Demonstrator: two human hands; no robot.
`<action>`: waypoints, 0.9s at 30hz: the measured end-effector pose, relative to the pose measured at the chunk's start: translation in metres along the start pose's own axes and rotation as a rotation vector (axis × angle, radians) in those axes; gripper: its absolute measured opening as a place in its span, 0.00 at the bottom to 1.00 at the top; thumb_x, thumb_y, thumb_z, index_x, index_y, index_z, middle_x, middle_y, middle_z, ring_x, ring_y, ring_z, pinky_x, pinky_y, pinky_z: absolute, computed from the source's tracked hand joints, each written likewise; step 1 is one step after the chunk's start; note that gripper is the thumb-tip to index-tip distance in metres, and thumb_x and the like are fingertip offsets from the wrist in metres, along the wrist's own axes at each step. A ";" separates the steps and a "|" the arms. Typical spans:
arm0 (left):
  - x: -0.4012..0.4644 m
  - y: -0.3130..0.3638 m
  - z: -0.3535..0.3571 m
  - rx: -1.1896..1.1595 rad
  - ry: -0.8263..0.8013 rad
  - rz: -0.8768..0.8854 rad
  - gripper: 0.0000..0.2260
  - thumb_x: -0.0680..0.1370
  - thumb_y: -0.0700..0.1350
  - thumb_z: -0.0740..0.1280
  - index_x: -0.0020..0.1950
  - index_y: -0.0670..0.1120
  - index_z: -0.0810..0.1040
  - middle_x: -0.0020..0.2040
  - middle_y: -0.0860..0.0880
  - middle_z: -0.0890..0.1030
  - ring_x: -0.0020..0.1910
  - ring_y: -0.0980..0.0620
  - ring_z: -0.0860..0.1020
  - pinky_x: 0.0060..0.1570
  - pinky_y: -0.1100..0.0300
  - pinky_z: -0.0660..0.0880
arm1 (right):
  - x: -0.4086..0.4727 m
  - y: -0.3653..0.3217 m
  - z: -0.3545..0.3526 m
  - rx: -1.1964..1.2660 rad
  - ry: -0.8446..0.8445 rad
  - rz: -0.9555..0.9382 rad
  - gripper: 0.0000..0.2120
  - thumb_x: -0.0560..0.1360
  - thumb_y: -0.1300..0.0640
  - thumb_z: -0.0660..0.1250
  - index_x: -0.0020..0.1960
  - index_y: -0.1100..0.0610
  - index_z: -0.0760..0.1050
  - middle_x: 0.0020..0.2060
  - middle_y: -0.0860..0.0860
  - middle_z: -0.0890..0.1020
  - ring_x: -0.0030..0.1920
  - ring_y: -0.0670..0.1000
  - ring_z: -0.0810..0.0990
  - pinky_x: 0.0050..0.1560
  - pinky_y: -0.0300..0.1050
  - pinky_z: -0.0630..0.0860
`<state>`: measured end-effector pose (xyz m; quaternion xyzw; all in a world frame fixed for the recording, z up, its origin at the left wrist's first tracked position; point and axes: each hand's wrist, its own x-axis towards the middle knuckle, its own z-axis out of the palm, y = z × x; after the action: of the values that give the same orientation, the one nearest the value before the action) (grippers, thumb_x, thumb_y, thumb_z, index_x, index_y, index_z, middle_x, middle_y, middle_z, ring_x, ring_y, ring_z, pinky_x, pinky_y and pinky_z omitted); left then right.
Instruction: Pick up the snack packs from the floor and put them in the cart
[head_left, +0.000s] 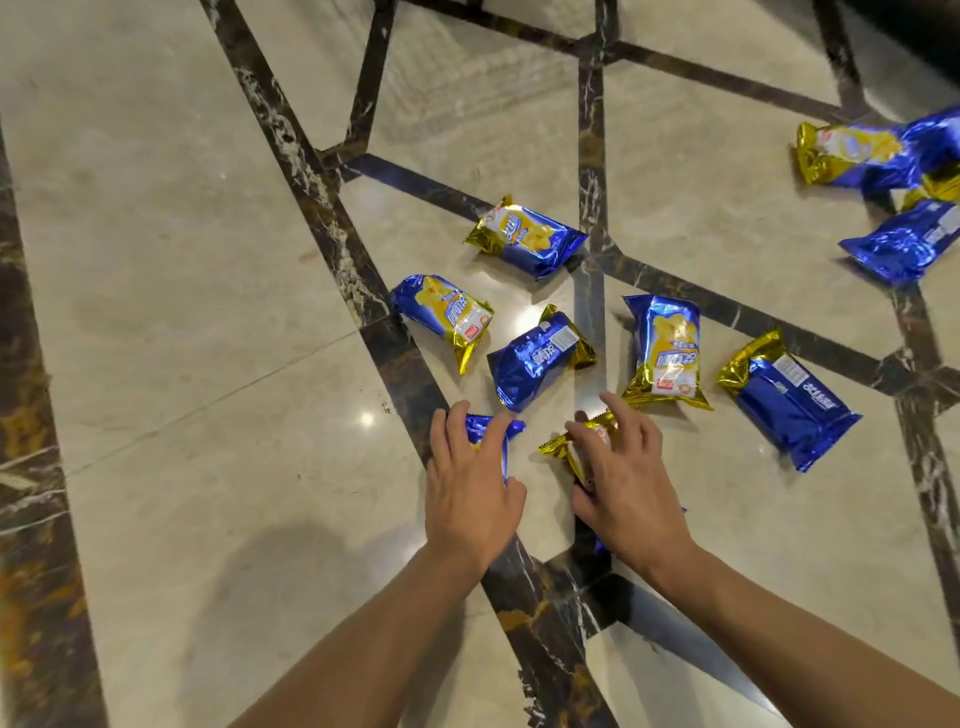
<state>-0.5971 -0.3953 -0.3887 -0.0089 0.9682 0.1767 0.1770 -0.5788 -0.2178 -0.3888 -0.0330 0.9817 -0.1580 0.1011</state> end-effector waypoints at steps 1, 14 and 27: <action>-0.001 -0.001 0.001 0.006 0.005 -0.012 0.32 0.76 0.51 0.69 0.77 0.60 0.57 0.78 0.49 0.48 0.79 0.44 0.48 0.73 0.50 0.64 | -0.002 -0.002 0.000 0.013 -0.014 0.032 0.31 0.69 0.51 0.75 0.70 0.49 0.69 0.75 0.56 0.58 0.69 0.63 0.64 0.64 0.56 0.71; -0.027 0.010 -0.061 -0.088 0.069 0.021 0.31 0.74 0.47 0.73 0.71 0.55 0.61 0.72 0.51 0.60 0.63 0.49 0.73 0.56 0.55 0.78 | 0.004 -0.030 -0.056 0.244 0.024 0.074 0.29 0.73 0.53 0.70 0.69 0.49 0.62 0.69 0.48 0.63 0.59 0.53 0.74 0.41 0.49 0.78; -0.201 0.190 -0.528 -0.187 0.081 0.026 0.29 0.72 0.44 0.71 0.71 0.53 0.65 0.70 0.48 0.61 0.59 0.40 0.74 0.54 0.43 0.77 | -0.102 -0.211 -0.544 0.359 0.133 0.189 0.19 0.73 0.53 0.68 0.62 0.51 0.70 0.63 0.49 0.66 0.49 0.55 0.78 0.39 0.51 0.77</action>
<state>-0.6029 -0.4088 0.2070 -0.0201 0.9539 0.2680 0.1337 -0.5860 -0.2430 0.2030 0.0884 0.9410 -0.3221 0.0546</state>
